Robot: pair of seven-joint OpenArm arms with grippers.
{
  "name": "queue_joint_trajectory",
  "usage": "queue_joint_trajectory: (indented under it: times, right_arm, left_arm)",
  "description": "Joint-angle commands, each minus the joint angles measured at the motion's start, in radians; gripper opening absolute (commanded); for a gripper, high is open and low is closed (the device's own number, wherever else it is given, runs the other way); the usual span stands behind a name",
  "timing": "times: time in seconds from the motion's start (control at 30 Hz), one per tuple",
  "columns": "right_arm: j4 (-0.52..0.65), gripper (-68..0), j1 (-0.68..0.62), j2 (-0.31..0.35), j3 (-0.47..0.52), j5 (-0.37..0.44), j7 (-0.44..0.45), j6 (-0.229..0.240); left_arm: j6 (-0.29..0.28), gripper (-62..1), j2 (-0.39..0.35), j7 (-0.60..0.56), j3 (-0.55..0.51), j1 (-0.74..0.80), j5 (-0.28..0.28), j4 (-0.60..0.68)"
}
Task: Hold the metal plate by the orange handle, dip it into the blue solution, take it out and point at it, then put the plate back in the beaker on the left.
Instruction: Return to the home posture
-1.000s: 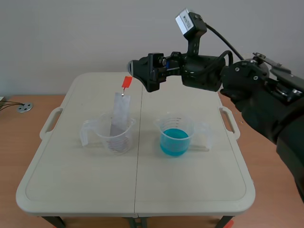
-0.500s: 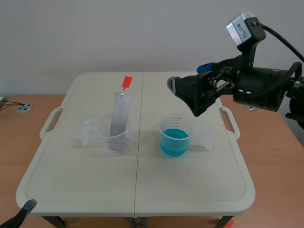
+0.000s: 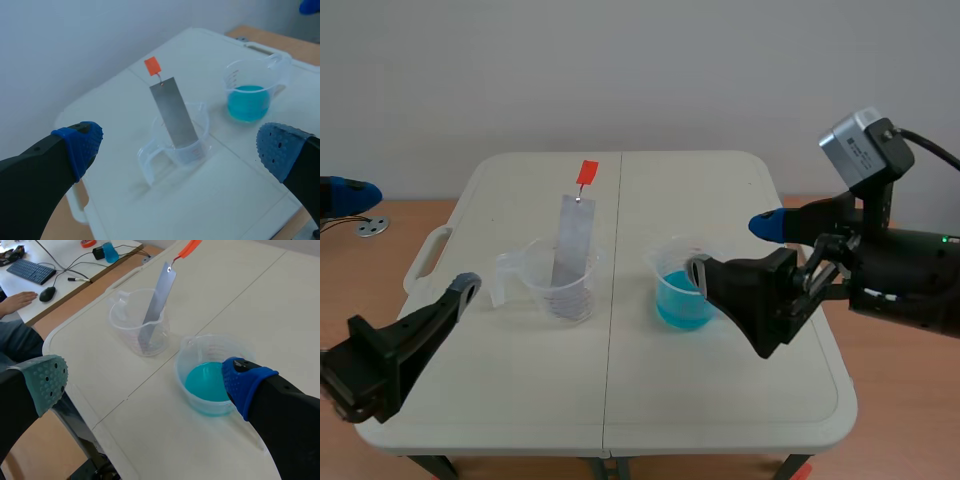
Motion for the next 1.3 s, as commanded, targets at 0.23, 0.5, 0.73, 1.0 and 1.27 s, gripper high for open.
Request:
queue_joint_trajectory:
  times: [0.23, 0.5, 0.73, 1.0, 1.27]
  right_arm:
    - [0.071, -3.5, -0.128, 0.029, 0.071, 0.011, 0.062, 0.003]
    - [0.103, -3.5, -0.219, 0.029, 0.107, 0.01, 0.103, 0.003]
    - [0.104, -3.5, -0.243, 0.028, 0.127, 0.007, 0.117, 0.003]
    - [0.104, -3.5, -0.24, 0.028, 0.133, 0.007, 0.121, 0.003]
    - [0.104, -3.5, -0.238, 0.026, 0.133, 0.006, 0.12, 0.003]
  left_arm:
    - [0.002, 1.4, -0.001, -0.011, 0.126, -0.06, 0.005, 0.005]
    - [0.002, 1.4, -0.001, -0.01, 0.162, -0.063, 0.009, 0.002]
    - [0.002, 1.4, -0.001, -0.006, 0.162, -0.063, 0.009, 0.001]
    - [0.002, 1.4, -0.001, -0.002, 0.162, -0.063, 0.009, -0.001]
    - [0.002, 1.4, -0.001, -0.003, 0.162, -0.063, 0.009, -0.001]
